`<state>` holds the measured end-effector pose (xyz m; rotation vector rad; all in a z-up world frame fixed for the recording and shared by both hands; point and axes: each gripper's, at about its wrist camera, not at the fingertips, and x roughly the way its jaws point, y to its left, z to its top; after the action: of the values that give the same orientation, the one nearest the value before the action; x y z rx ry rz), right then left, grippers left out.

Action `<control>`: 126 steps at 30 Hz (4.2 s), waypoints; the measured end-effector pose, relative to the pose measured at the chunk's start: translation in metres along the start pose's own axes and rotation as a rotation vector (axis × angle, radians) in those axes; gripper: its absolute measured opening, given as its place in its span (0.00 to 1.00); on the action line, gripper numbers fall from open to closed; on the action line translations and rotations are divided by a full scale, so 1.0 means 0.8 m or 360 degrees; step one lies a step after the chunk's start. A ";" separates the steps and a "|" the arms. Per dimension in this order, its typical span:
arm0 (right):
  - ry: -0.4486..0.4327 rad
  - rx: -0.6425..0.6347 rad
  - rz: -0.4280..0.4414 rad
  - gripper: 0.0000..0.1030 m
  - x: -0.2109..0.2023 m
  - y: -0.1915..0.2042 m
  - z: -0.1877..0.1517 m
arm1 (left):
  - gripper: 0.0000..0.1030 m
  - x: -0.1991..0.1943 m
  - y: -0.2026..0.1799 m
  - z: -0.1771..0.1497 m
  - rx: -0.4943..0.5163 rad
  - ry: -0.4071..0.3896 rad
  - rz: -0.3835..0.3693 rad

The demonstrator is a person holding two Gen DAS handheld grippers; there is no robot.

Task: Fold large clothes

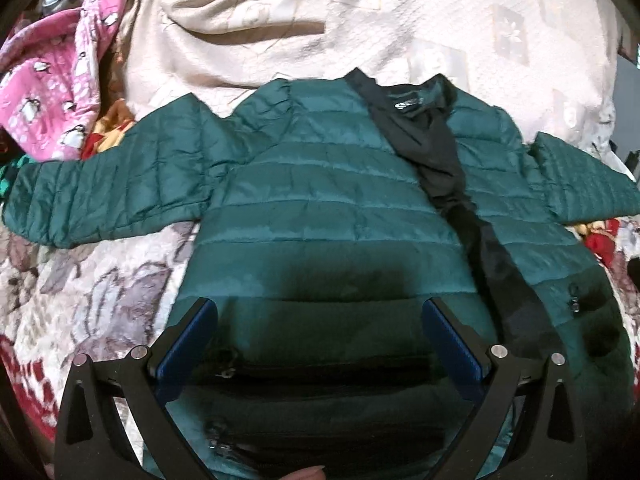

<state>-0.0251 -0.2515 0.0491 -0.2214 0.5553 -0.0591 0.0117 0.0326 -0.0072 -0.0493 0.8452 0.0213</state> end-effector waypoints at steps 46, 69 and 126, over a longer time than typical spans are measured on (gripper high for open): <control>0.0055 -0.0074 0.0016 1.00 0.010 0.017 -0.007 | 0.42 -0.065 -0.004 0.011 0.0094 -0.0517 0.0203; 0.0056 -0.0074 0.0017 1.00 0.009 0.017 -0.007 | 0.42 -0.075 -0.007 0.010 0.0099 -0.0582 0.0131; 0.0099 -0.0102 0.0042 1.00 0.014 0.021 -0.013 | 0.42 0.007 0.017 0.004 -0.0017 -0.0014 0.0194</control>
<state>-0.0211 -0.2381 0.0306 -0.2755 0.6224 -0.0225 0.0170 0.0459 -0.0099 -0.0078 0.8384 0.1408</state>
